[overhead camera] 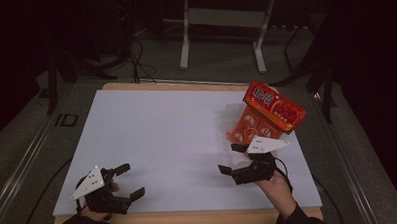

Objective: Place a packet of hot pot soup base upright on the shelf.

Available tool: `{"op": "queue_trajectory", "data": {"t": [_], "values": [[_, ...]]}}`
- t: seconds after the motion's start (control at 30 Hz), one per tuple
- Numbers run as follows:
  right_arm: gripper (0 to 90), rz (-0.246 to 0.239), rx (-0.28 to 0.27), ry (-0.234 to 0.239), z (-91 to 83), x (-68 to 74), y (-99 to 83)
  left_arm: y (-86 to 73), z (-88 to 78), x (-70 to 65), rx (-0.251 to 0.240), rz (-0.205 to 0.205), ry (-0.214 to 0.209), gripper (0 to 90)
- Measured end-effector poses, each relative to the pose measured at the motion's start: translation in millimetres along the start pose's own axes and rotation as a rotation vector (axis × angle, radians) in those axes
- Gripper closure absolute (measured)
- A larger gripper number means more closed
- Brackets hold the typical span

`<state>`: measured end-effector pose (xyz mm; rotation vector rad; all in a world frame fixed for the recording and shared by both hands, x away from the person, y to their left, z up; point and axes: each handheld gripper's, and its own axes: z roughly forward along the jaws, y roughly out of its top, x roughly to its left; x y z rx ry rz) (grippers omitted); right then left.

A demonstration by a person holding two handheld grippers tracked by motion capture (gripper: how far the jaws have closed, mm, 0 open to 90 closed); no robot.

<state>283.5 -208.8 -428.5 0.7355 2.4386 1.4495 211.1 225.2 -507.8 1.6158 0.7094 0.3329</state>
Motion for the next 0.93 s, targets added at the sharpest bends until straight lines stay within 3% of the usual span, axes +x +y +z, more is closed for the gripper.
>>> {"op": "queue_trajectory", "data": {"t": [0.63, 0.93], "values": [[15.6, 0.005, 0.030, 0.030, -5.3, -0.5, -34.6, -2.2, 2.2, -1.3, 0.004, 0.001, -0.015, 3.1], [15.7, 0.008, 0.023, 0.033, -4.8, -2.3, -34.5, -1.9, 1.5, -0.9, -0.005, -0.003, -0.013, 3.1]]}}
